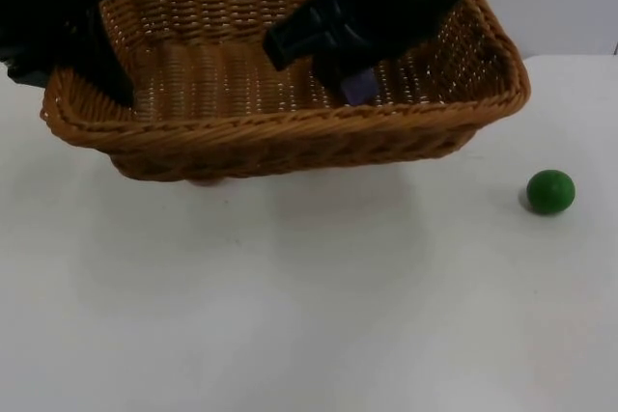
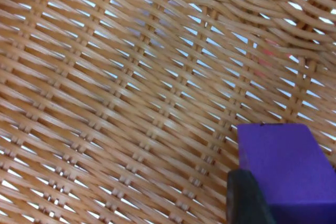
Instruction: Pick up the basket with the left hand and place the triangular block into the basket with the right hand.
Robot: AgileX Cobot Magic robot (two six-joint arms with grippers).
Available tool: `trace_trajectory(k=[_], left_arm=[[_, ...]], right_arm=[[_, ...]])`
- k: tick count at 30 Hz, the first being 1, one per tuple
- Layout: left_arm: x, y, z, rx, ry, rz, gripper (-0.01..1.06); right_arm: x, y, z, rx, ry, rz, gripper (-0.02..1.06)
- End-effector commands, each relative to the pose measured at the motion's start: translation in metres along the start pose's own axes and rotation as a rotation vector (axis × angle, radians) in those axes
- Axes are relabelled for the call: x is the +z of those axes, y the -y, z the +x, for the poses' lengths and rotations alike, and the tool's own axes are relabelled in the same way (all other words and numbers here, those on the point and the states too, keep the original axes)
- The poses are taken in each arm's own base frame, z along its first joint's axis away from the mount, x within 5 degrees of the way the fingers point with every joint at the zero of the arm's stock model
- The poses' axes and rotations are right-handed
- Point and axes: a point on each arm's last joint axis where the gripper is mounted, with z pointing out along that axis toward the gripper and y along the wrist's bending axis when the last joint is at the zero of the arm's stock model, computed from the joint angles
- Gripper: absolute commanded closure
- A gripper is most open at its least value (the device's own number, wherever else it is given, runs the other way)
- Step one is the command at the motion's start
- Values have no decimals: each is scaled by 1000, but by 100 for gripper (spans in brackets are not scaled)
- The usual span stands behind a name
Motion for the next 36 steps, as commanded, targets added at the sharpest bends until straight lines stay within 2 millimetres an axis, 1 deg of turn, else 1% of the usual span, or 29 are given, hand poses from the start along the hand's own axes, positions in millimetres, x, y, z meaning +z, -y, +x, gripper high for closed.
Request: trace_trajectory(k=[1, 3, 5, 6, 9, 10, 11, 12, 13, 14, 15, 17, 18, 20, 21, 23, 24, 28, 29, 32, 33, 34, 35, 36], left_arm=[[-6, 6, -1, -22, 21, 37, 105], [-6, 6, -1, -22, 21, 37, 105], [-6, 6, -1, -22, 23, 37, 105], [-6, 6, -1, -22, 23, 37, 105], [-6, 6, -1, -22, 23, 37, 105], [-6, 6, -1, -22, 23, 37, 105], [-6, 6, -2, -22, 25, 37, 105], [-6, 6, -2, -20, 25, 35, 105], [-6, 6, -2, -20, 25, 35, 105], [-6, 6, -2, -20, 25, 35, 105], [-6, 6, -2, -20, 25, 35, 105], [-6, 6, -2, -20, 25, 34, 105], [-6, 6, -2, -20, 25, 34, 105], [-6, 6, -2, -20, 27, 34, 105], [-6, 6, -2, -20, 27, 34, 105], [-6, 6, -2, -20, 27, 34, 105], [-6, 6, -2, -20, 27, 34, 105], [-6, 6, -2, -20, 27, 34, 105], [-6, 6, -2, -20, 27, 34, 105], [-6, 6, -2, -20, 25, 34, 105], [-6, 6, -2, -20, 25, 34, 105], [-6, 6, -1, -20, 23, 34, 105], [-6, 6, -1, -20, 23, 34, 105], [-6, 6, -1, -20, 23, 34, 105]], right_arm=[[-1, 0, 0, -2, 1, 3, 104], [-1, 0, 0, -2, -1, 3, 104], [-1, 0, 0, 1, -3, 4, 100], [-1, 0, 0, 1, -3, 4, 100], [-1, 0, 0, 1, -5, 5, 79], [-1, 0, 0, 1, -5, 5, 79], [-1, 0, 0, -2, -5, 5, 71], [-2, 0, 0, -1, -1, 4, 58], [-3, 0, -1, -1, 3, 3, 48], [-3, 0, -1, -1, 3, 3, 48], [-4, 0, -1, 0, 6, 3, 39], [-9, 1, -3, 1, 23, 2, 24], [-9, 1, -3, 1, 23, 2, 24], [-14, 2, -6, 3, 39, 0, 10], [-20, 3, -8, 1, 53, -2, 7], [-32, 4, -13, 5, 93, -6, 6], [-32, 4, -13, 5, 93, -6, 6], [-75, 10, -25, 21, 218, -23, 6], [-75, 10, -25, 21, 218, -23, 6], [-119, 18, -32, 37, 322, -30, 6], [-119, 18, -32, 37, 322, -30, 6], [-131, 20, -33, 37, 349, -27, 6], [-153, 26, -33, 35, 395, -13, 6], [-166, 29, -33, 35, 427, -5, 6]])
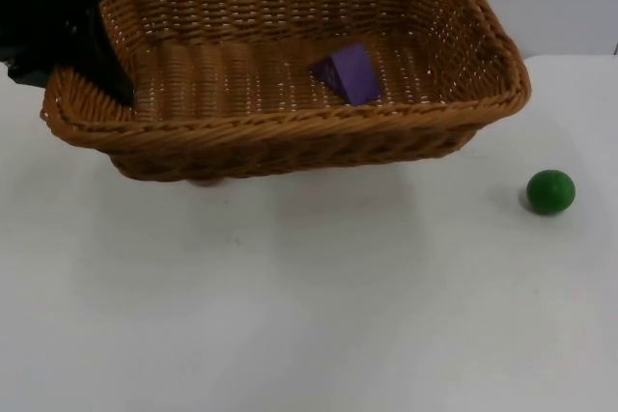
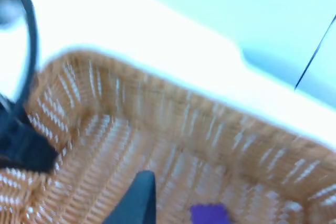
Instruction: Pick up the basket with the left hand and place the triangular block into the basket with the right hand.
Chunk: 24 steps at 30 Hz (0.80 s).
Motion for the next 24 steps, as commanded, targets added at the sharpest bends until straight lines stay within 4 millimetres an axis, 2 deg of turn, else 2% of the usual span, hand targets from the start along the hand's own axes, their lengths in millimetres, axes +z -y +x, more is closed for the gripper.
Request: trace_trajectory(k=[1, 2, 5, 6, 10, 11, 15, 16, 17, 19, 20, 24], left_arm=[[-6, 6, -1, -20, 24, 34, 105], [-6, 6, -1, -20, 24, 34, 105], [-6, 6, -1, -15, 24, 34, 105], [-6, 6, -1, -15, 24, 34, 105], [-6, 6, 0, 9, 11, 33, 105], [-6, 6, 0, 9, 11, 33, 105], [-6, 6, 0, 26, 10, 32, 105], [-6, 6, 0, 26, 10, 32, 105], [-6, 6, 0, 29, 10, 32, 105], [-6, 6, 0, 33, 10, 32, 105], [-6, 6, 0, 33, 10, 32, 105], [-6, 6, 0, 40, 10, 32, 105]], right_arm=[[-34, 6, -14, 0, 90, 10, 6], [-34, 6, -14, 0, 90, 10, 6], [-70, 17, -25, -30, 179, 50, 6], [-70, 17, -25, -30, 179, 50, 6], [-101, 38, -29, 40, 229, 132, 6], [-101, 38, -29, 40, 229, 132, 6], [-137, 71, -30, 105, 292, 228, 6], [-137, 71, -30, 105, 292, 228, 6], [-151, 84, -30, 121, 316, 276, 6], [-167, 103, -25, 143, 320, 334, 6], [-167, 103, -25, 143, 320, 334, 6], [-188, 133, -4, 183, 255, 388, 6]])
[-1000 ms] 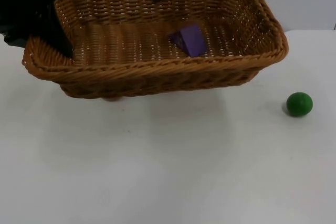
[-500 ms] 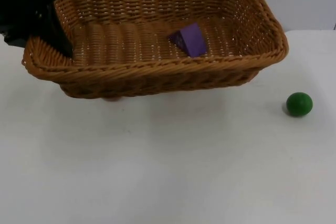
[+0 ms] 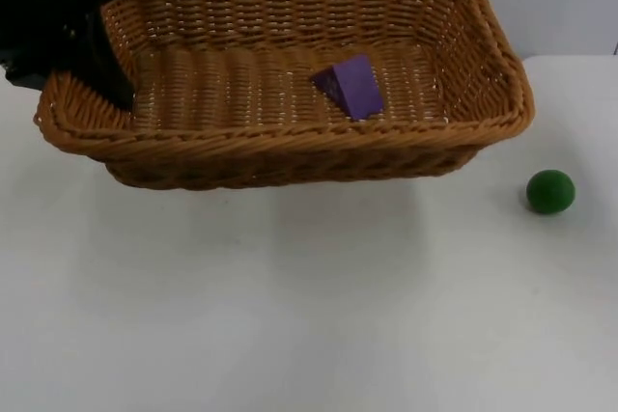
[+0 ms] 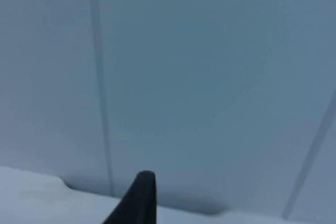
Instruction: Pick up the basket with the left hand and place the triangular block into the basket with the right hand.
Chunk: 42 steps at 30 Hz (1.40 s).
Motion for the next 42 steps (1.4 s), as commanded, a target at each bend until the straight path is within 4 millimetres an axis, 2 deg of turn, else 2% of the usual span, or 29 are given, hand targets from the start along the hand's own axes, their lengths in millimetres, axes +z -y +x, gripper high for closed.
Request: trace_trajectory(k=[1, 6, 8, 13, 17, 21, 22, 25, 27, 30, 32, 35, 38, 39, 42], left_arm=[[-6, 6, -2, -8, 29, 33, 105], [-6, 6, -2, -8, 31, 33, 105], [-6, 6, -2, -8, 30, 33, 105], [-2, 3, 3, -28, 5, 26, 105], [12, -7, 18, -51, -47, 5, 105], [38, -22, 46, -92, -78, 31, 105], [38, -22, 46, -92, -78, 31, 105], [53, -24, 65, -100, -81, 48, 105], [56, -22, 69, -95, -79, 47, 105], [67, -8, 83, -43, -66, 36, 105], [70, 3, 83, -55, -6, 52, 105], [76, 9, 81, -64, 21, 53, 105], [98, 8, 79, -62, -84, 31, 105], [98, 8, 79, -62, -84, 31, 105], [115, 12, 72, -38, -128, 44, 105]], right_arm=[[-8, 18, 11, 10, -48, 6, 6], [-14, 32, 27, 47, -85, 2, 6], [-18, 40, 40, 69, -118, 38, 6], [-22, 41, 46, 48, -140, 43, 6], [-23, 41, 46, 46, -141, 43, 6], [-23, 41, 46, 46, -141, 43, 6], [-23, 41, 46, 46, -141, 43, 6], [-23, 41, 46, 46, -141, 43, 6], [-23, 41, 46, 46, -141, 43, 6], [-23, 40, 46, 46, -145, 43, 6], [-23, 40, 46, 48, -151, 40, 6], [-24, 40, 47, 50, -159, 38, 6], [-24, 40, 48, 50, -172, 37, 6], [-24, 40, 48, 50, -172, 37, 6], [-24, 40, 49, 50, -180, 36, 6]])
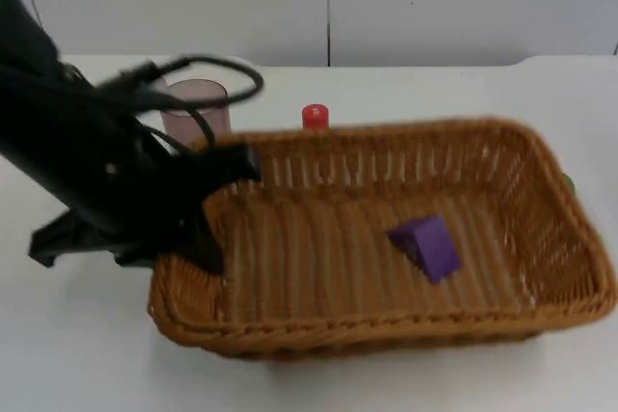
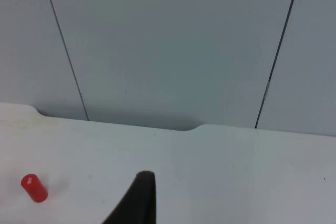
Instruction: Pick up the basket with the left hand and place the triangular block into the basket with the right hand.
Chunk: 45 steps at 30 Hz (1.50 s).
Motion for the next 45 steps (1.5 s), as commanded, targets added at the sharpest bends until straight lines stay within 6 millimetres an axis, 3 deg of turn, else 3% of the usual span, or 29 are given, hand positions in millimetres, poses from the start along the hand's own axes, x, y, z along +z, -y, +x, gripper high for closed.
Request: trace_trajectory(k=[1, 7, 16, 24, 32, 45], left_arm=[[7, 8, -8, 7, -8, 39, 105], [10, 2, -16, 36, 24, 27, 105], [13, -23, -27, 22, 19, 7, 105], [15, -23, -30, 76, 48, 10, 105], [35, -26, -25, 43, -24, 61, 105], [37, -26, -26, 29, -18, 67, 105]], right_arm=[[-2, 1, 1, -3, -4, 1, 6], [-3, 0, 4, -15, -35, -2, 6], [-3, 0, 4, -18, -38, -2, 7], [-3, 0, 4, -16, -35, -4, 7], [-3, 0, 4, -32, -41, -4, 7], [-3, 0, 5, -47, -48, -6, 7]])
